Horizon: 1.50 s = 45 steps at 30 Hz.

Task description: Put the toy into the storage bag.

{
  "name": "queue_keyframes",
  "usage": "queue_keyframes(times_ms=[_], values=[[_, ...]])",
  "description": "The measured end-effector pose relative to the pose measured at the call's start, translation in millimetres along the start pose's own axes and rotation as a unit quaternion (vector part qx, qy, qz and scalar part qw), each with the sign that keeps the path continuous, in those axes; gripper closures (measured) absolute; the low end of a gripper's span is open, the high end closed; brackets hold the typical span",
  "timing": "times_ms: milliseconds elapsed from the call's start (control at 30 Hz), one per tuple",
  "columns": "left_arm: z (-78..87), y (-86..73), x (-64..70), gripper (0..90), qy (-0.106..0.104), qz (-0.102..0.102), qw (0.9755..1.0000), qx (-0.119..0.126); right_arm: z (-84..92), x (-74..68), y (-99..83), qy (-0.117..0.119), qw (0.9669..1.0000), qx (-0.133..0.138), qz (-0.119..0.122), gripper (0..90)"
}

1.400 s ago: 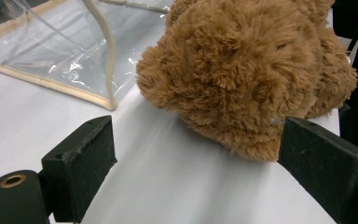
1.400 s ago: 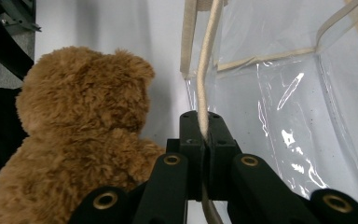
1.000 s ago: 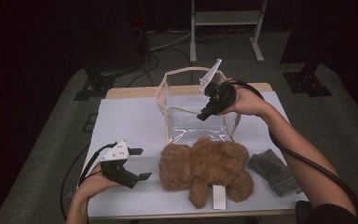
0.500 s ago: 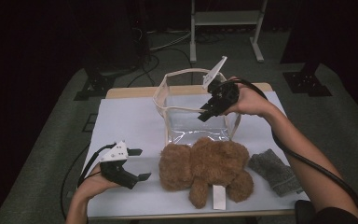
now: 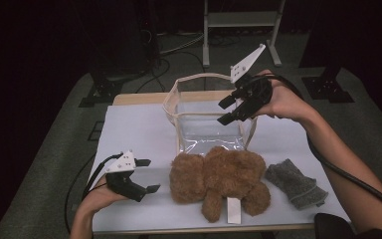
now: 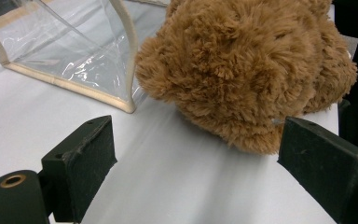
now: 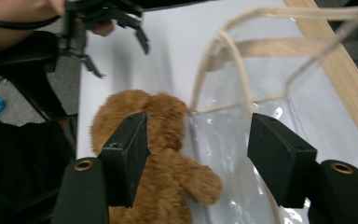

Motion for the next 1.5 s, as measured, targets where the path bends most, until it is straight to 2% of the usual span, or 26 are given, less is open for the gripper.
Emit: queue_keyframes(times_ms=[100,300,533,667,800,1033,1500], values=[[0.4,0.7,1.3,9.8,0.001,-0.003,1.0000,-0.001,-3.2,-16.5,1.4,0.013,0.9998,-0.004,0.014,34.7],[1.4,0.6,2.1,9.8,0.003,-0.001,1.0000,0.001,-31.3,-41.3,-6.9,0.039,0.9982,-0.031,0.034,32.7],[0.5,-1.2,1.7,9.8,0.003,0.001,1.0000,-0.002,-74.1,-50.6,-22.5,0.067,0.9951,-0.067,0.026,29.7],[1.2,-2.0,1.4,9.8,0.004,0.003,1.0000,-0.001,-90.2,-51.5,-27.7,0.073,0.9937,-0.083,0.019,27.9],[2.0,-2.4,1.1,9.8,0.006,0.002,1.0000,-0.001,-100.1,-51.7,-32.9,0.069,0.9929,-0.096,0.012,25.3],[1.4,-3.0,1.6,9.8,0.004,0.002,1.0000,-0.003,-111.1,-54.3,-42.5,0.048,0.9918,-0.118,0.011,21.3],[0.0,-5.1,1.8,9.8,0.001,0.007,1.0000,-0.004,-119.9,-55.8,-58.2,0.030,0.9945,-0.100,0.008,20.7]])
Point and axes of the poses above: each handheld gripper's, and its own axes: z roughly backward along the jaws, y roughly out of its top, x roughly to its right, the point moved 2 cm from there along -z, roughly forward along the jaws, and after that the axes turned 9 degrees about -x, right-handed, at the moved point
